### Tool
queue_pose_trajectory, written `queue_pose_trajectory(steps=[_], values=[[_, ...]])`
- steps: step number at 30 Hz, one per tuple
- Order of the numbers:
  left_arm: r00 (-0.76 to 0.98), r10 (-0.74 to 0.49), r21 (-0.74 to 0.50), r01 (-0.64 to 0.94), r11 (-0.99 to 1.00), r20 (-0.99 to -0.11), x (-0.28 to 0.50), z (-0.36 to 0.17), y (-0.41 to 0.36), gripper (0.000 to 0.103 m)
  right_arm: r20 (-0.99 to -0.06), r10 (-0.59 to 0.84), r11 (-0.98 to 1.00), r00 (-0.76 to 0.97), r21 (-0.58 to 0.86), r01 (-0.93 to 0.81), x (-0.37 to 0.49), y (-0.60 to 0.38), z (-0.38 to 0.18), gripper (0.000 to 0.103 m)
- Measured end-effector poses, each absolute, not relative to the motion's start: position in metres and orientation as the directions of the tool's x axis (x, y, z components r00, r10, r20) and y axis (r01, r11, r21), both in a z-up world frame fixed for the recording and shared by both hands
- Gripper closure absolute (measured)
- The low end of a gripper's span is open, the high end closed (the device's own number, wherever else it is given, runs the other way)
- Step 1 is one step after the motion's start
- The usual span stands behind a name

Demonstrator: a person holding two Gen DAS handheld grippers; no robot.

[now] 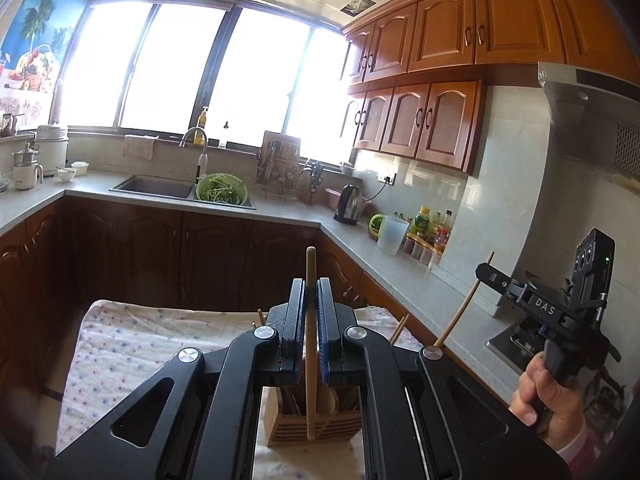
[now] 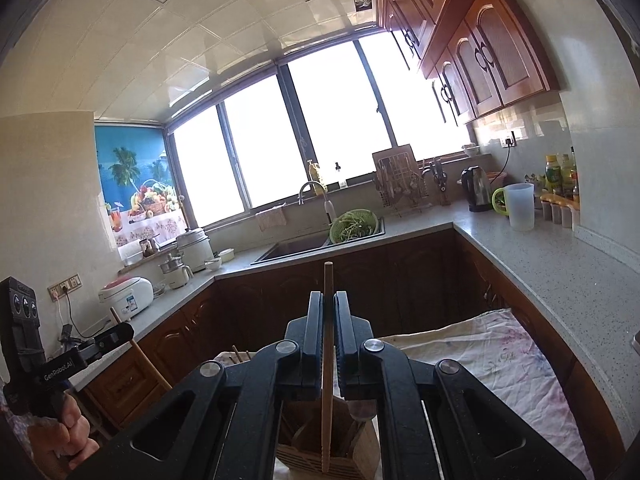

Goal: Organize utensils
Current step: 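Lift both held wooden chopsticks and carry them over the wooden holder, then lower both wooden chopsticks into the holder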

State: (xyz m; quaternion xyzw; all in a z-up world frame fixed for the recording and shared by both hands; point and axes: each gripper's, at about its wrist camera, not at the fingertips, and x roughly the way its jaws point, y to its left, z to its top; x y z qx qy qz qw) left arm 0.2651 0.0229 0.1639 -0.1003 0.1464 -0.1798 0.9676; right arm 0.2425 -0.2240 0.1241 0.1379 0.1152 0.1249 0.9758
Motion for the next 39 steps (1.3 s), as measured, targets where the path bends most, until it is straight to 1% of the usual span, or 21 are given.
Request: queue_pose_trajectory(steps=[8, 16, 29, 34, 39], values=[[0.899, -0.363, -0.278, 0.294, 0.915, -0.245, 0.300, 0.152, 0.023, 0.098, -0.179, 0.257, 0.936, 0.950, 0.292, -0.198, 0.266, -0.222, 0.122, 0.098], [0.898, -0.339, -0.306, 0.252, 0.918, -0.279, 0.323, 0.119, 0.019, 0.098, -0.207, 0.252, 0.935, 0.945, 0.303, -0.183, 0.280, -0.219, 0.097, 0.098], [0.880, -0.324, -0.296, 0.225, 0.928, -0.347, 0.328, 0.074, 0.009, 0.098, -0.286, 0.274, 0.917, 0.918, 0.364, -0.161, 0.289, -0.221, 0.041, 0.098], [0.866, -0.326, -0.290, 0.223, 0.931, -0.379, 0.329, 0.063, 0.004, 0.098, -0.301, 0.280, 0.916, 0.911, 0.367, -0.161, 0.289, -0.219, 0.028, 0.098], [0.866, -0.323, -0.295, 0.217, 0.931, -0.381, 0.330, 0.063, 0.002, 0.098, -0.307, 0.280, 0.914, 0.909, 0.376, -0.154, 0.289, -0.223, 0.027, 0.098]])
